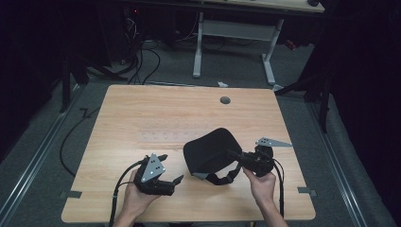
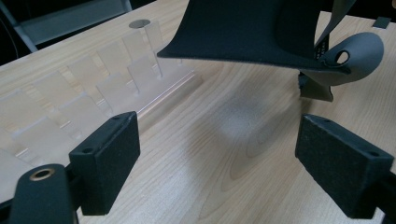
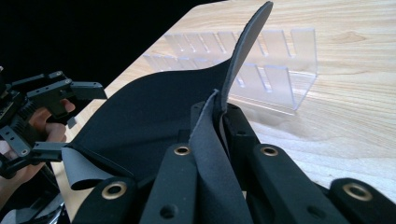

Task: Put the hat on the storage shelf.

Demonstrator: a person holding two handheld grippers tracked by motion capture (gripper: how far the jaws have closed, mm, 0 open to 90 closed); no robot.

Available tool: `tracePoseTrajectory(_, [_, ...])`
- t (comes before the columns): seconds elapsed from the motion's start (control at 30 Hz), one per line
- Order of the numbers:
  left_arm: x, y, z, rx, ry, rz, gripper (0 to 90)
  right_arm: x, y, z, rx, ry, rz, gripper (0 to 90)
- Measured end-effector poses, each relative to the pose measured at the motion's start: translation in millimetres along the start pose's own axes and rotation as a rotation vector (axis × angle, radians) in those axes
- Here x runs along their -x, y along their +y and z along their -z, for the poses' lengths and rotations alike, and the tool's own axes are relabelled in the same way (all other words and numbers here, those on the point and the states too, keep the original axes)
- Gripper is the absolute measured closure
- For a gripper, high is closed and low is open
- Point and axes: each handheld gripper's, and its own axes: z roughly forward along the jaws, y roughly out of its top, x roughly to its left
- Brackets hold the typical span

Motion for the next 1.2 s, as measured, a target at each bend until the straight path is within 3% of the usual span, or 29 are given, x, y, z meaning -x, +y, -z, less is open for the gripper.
tracePoseTrajectory(0.43, [5.3, -2.7, -2.3, -0.013, -0.007, -0.023, 15.0, -6.3, 0.7, -11.9, -0.047, 0.041, 0.006, 84.5])
tracePoseTrajectory(0.77, [5.2, -2.4, -1.1, -0.021, -0.013, -0.032, 15.4, -10.4, 3.3, -20.5, -0.096, 0.039, 0.019, 84.3])
tracePoseTrajectory(1.2, [8.2, -5.9, 3.1, -0.042, -0.039, -0.023, 15.4, -17.8, -2.2, -26.7, -0.129, 0.062, 0.039, 84.0])
